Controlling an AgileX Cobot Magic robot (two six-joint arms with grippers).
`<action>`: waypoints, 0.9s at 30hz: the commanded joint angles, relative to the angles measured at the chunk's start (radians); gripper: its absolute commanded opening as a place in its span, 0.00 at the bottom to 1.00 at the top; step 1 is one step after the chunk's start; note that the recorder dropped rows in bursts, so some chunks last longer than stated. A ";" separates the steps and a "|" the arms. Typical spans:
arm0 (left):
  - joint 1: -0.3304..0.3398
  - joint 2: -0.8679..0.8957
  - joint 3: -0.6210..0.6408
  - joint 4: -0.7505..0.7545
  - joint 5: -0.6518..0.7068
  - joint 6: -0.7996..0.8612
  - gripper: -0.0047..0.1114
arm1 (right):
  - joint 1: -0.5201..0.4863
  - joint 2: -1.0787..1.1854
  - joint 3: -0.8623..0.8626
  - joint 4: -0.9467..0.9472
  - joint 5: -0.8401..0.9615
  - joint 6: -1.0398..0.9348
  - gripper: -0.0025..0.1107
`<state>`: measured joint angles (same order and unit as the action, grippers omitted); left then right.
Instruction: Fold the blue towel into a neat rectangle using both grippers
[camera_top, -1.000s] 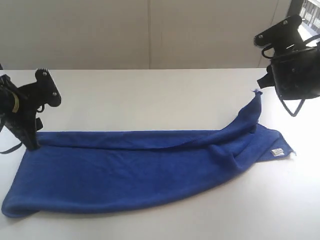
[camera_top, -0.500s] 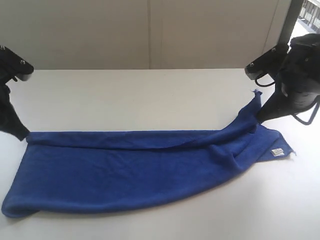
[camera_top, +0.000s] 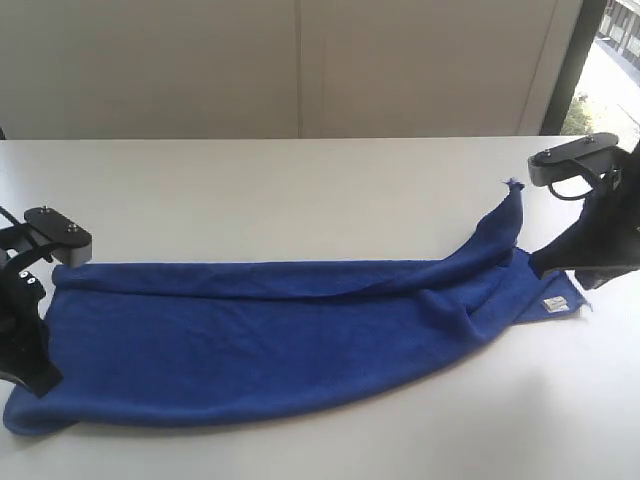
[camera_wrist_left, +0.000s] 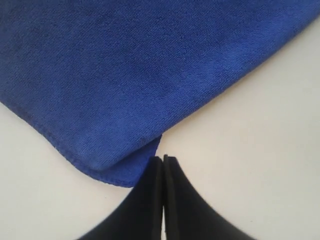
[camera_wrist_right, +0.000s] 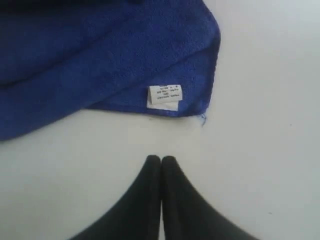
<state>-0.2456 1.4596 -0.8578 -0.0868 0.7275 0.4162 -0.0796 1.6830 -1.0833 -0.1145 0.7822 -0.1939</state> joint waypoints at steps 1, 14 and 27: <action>0.000 -0.004 0.053 -0.002 -0.063 0.002 0.04 | -0.011 0.079 -0.003 0.015 -0.066 -0.027 0.02; 0.000 -0.006 0.058 -0.020 -0.085 0.002 0.04 | -0.011 0.224 -0.003 -0.179 -0.296 0.173 0.02; 0.000 -0.006 0.053 -0.024 -0.090 0.002 0.04 | -0.011 0.275 -0.003 -0.237 -0.155 0.194 0.02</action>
<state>-0.2456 1.4596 -0.8076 -0.0934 0.6307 0.4195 -0.0873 1.9458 -1.0889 -0.3341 0.5312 -0.0070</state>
